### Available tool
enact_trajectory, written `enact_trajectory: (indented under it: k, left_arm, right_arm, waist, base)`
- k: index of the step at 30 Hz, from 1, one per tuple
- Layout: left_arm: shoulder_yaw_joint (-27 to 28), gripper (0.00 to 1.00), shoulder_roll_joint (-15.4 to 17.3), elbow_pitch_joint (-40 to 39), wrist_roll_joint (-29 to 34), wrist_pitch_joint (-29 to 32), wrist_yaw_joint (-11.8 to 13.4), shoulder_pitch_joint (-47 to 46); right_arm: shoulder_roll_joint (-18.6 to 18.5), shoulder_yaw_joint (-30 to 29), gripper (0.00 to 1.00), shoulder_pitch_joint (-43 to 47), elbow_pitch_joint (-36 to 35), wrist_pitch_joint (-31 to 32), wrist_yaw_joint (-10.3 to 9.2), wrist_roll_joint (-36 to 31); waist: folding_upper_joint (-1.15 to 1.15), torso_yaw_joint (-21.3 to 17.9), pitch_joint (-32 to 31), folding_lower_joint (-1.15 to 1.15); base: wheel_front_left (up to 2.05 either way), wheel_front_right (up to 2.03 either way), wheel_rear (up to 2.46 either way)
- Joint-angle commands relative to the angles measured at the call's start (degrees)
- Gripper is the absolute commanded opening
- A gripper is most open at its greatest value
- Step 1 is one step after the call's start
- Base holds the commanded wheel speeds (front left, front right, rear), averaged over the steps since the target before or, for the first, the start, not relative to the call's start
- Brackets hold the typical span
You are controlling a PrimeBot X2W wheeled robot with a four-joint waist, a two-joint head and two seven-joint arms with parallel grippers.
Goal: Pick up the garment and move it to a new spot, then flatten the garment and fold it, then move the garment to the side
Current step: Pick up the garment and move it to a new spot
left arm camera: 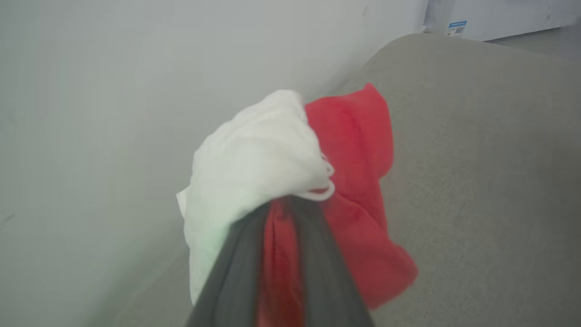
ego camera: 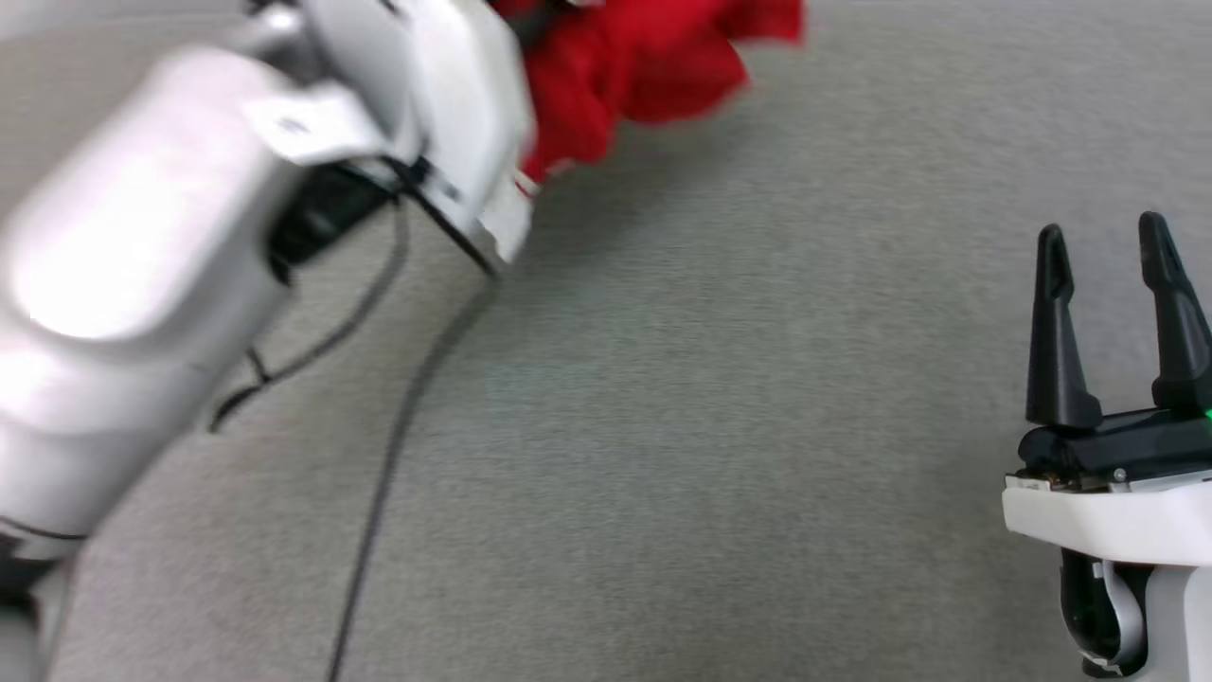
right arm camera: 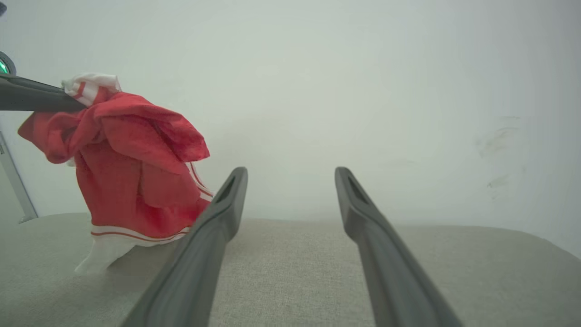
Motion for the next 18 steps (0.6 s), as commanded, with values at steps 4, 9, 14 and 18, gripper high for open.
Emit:
enact_trajectory:
  k: [4, 9, 14, 18]
  left_arm:
    - [-6.86, 0.00, -5.19, 0.78, -0.64, -2.47, -0.01, 1.22]
    - [-12.46, 0.00, -12.09, 4.83, -2.67, -7.74, -0.01, 2.93]
    - [-18.11, 0.00, -19.18, 9.24, -4.33, -12.60, -0.02, 6.09]
    - [-20.01, 0.00, -22.72, 11.40, -5.29, -14.24, -0.02, 8.97]
  right_arm:
    - [0.21, -0.87, 1.00, -0.74, -0.38, -0.12, -0.04, 1.73]
    - [0.19, -1.74, 1.00, -1.24, -0.29, -0.12, -0.04, 2.52]
    - [0.20, -2.33, 1.00, -1.29, -0.54, -0.12, -0.04, 2.53]
    - [0.21, -2.69, 1.00, -1.18, -0.41, -0.12, -0.04, 2.29]
  waist:
    - [0.00, -5.31, 2.37, 0.00]
    - [0.00, -6.71, 4.38, 0.00]
    - [0.00, -6.55, 5.47, 0.00]
    - [0.00, -5.93, 5.74, 0.00]
  base:
    - [0.00, 0.00, 0.00]
    - [0.00, 0.00, 0.00]
    - [0.00, 0.00, 0.00]
    - [0.00, 0.00, 0.00]
